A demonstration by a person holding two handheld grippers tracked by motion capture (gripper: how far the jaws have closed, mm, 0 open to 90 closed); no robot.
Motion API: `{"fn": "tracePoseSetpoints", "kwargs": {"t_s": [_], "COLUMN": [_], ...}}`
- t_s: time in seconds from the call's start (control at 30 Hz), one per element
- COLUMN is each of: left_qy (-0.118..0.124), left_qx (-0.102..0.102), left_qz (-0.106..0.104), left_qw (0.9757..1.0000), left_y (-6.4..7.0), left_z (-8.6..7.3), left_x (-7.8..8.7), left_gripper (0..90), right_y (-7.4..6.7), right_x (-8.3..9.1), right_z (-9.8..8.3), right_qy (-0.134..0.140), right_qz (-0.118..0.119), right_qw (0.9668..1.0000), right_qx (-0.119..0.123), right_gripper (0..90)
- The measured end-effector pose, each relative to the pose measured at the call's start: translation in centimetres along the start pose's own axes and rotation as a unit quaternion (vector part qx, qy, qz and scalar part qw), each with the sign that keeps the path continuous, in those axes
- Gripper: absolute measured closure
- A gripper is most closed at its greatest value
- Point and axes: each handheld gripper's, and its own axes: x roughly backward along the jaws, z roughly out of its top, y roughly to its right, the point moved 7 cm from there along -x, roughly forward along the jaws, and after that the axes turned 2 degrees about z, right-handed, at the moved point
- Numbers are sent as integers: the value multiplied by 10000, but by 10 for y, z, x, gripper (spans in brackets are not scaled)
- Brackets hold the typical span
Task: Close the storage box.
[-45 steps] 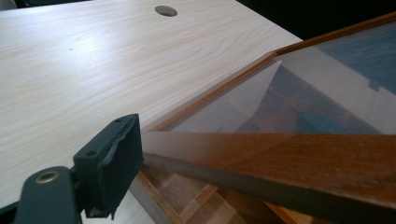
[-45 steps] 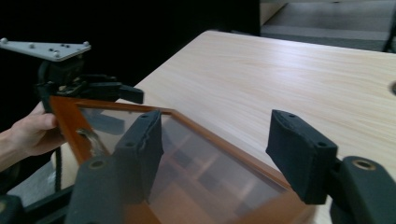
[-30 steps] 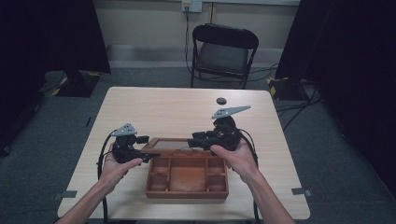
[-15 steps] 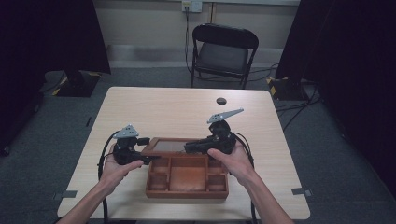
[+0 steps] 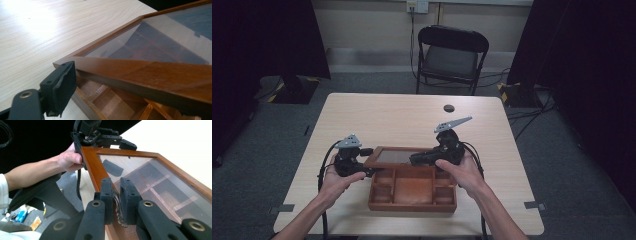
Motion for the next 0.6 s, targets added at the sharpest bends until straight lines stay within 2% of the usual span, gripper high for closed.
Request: {"fn": "tracePoseSetpoints", "kwargs": {"t_s": [0.1,0.13,0.27,0.5,0.6], "left_qy": [-3,21,-53,-2,-95], "left_qx": [90,186,197,322,336], "left_qz": [25,23,61,89,82], "left_qw": [10000,9998,9998,9994,9994], "left_y": [-3,-6,-9,-15,-15], "left_z": [-1,-1,-4,-4,-5], "left_x": [0,1,0,1,-2], "left_gripper": [163,164,167,173,176], "right_y": [1,2,2,5,9], "right_x": [2,2,1,2,1], "right_z": [0,-1,-2,-4,-6], "right_qy": [0,-6,-40,-9,-52], "right_qz": [0,-6,-24,-46,-107], "right_qw": [10000,10000,10000,9999,9999], "right_qx": [40,69,74,102,112], "right_gripper": [818,818,818,818,817]}}
